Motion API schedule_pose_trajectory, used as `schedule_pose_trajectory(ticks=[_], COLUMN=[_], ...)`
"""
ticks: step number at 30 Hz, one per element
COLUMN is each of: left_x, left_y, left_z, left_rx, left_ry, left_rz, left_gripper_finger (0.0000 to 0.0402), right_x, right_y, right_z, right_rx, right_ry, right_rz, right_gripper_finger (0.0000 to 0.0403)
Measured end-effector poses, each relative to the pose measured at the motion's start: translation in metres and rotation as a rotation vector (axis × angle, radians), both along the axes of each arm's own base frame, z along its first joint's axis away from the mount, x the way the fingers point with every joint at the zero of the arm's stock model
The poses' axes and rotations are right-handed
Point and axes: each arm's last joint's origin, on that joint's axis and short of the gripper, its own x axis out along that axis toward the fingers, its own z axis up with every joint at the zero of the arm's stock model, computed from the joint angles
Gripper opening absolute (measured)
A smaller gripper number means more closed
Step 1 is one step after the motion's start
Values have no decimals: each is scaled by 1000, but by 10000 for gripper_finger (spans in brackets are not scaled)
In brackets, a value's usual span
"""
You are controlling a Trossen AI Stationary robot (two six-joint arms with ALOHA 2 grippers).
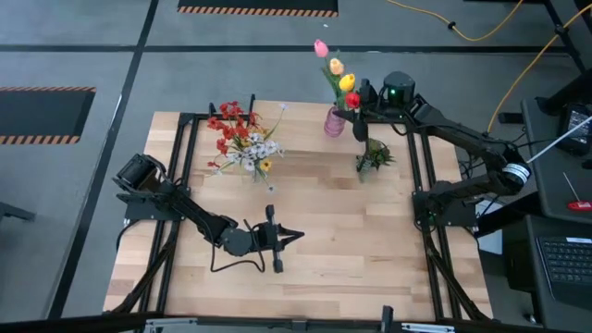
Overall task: Pick and place flowers into a vace then onto a shelf
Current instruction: Put the purple vase with flowers on the shelf
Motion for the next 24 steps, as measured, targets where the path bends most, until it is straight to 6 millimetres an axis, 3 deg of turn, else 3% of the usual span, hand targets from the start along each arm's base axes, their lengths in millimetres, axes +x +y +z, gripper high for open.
schedule_pose_trajectory(ticks=[24], left_x=[0], left_y=[0], left_z=[0], left_rx=[0], left_ry=[0], left_rz=[-1], left_gripper_finger=[3], right_x=[-2], right_y=[-9], right_z=[-20], right_rx=[39], right_ry=[38], right_rz=[-25], right_gripper_finger=[121])
